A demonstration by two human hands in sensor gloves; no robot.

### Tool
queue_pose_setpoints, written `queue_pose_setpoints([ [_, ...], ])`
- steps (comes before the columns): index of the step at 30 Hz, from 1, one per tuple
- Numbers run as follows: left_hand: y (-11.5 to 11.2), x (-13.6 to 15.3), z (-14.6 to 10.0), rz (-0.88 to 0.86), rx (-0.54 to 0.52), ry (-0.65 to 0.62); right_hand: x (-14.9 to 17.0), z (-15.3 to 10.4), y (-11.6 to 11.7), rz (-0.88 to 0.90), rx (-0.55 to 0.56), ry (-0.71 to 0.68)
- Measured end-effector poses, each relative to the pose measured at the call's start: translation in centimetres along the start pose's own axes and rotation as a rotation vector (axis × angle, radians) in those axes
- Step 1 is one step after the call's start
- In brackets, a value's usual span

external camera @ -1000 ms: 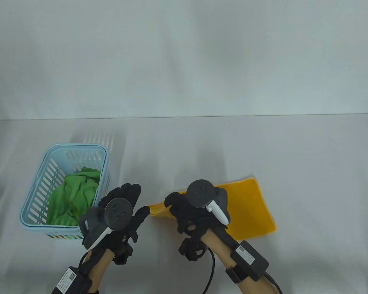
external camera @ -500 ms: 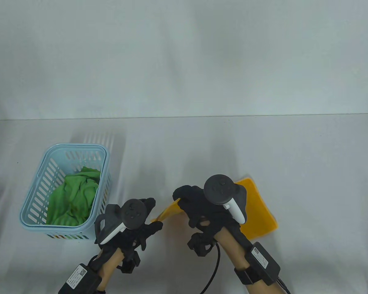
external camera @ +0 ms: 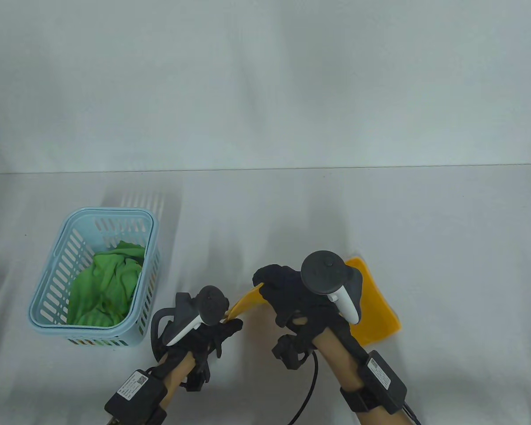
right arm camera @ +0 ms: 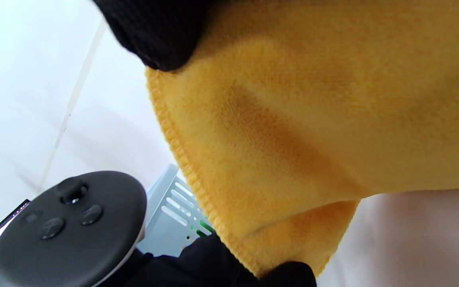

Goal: Roll square towel into towel roll

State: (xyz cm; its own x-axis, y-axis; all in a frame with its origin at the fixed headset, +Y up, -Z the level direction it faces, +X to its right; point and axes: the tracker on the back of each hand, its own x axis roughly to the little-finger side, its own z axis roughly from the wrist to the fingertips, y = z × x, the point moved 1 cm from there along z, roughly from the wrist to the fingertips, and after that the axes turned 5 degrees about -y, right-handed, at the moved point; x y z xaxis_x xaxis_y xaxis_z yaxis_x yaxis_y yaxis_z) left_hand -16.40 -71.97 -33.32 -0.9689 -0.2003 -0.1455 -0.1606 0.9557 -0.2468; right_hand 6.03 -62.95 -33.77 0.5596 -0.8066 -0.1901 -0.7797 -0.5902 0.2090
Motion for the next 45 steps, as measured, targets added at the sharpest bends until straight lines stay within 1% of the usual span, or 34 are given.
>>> queue_pose_setpoints([
  [4, 0.3, 0.1, 0.0, -0.039, -0.038, 0.008, 0.4, 0.1, -0.3, 0.012, 0.012, 0.022],
  [7, 0.6, -0.1, -0.1, -0.045, -0.046, 0.000, 0.6, 0.1, -0.5, 0.013, 0.008, 0.029],
  [17, 1.3, -0.5, -0.5, -0.099, -0.024, -0.044, 0.9, 0.3, -1.7, -0.020, -0.021, 0.051],
  [21, 1.5, -0.6, -0.7, -0.110, -0.023, -0.055, 1.2, 0.2, -2.6, -0.062, 0.021, 0.073],
  [27, 2.2, -0.4, -1.1, -0.183, -0.048, -0.062, 1.9, 0.1, -3.9, 0.055, 0.057, 0.078],
  [30, 3.2, -0.3, -1.5, -0.243, -0.085, -0.074, 1.6, -0.1, -4.6, 0.105, 0.069, 0.066],
  [34, 5.2, -0.3, -2.3, -0.303, -0.152, -0.089, 0.5, -1.0, -6.0, 0.133, 0.136, 0.069],
  [35, 6.0, -0.4, -2.6, -0.316, -0.169, -0.100, 0.0, -1.2, -6.6, 0.125, 0.157, 0.058],
  [37, 8.0, -0.7, -3.1, -0.330, -0.213, -0.118, -1.1, -1.5, -8.0, 0.123, 0.182, 0.039],
  [41, 11.9, -1.2, -3.5, -0.363, -0.263, -0.145, -3.0, -1.7, -10.7, 0.111, 0.202, 0.024],
  [42, 13.2, -1.4, -3.7, -0.368, -0.278, -0.157, -3.6, -1.9, -11.5, 0.103, 0.207, 0.017],
  [43, 13.8, -1.5, -3.7, -0.369, -0.286, -0.162, -3.8, -1.9, -11.9, 0.100, 0.210, 0.012],
  [45, 16.1, -1.8, -4.0, -0.364, -0.319, -0.169, -4.7, -2.1, -13.2, 0.087, 0.205, 0.004],
])
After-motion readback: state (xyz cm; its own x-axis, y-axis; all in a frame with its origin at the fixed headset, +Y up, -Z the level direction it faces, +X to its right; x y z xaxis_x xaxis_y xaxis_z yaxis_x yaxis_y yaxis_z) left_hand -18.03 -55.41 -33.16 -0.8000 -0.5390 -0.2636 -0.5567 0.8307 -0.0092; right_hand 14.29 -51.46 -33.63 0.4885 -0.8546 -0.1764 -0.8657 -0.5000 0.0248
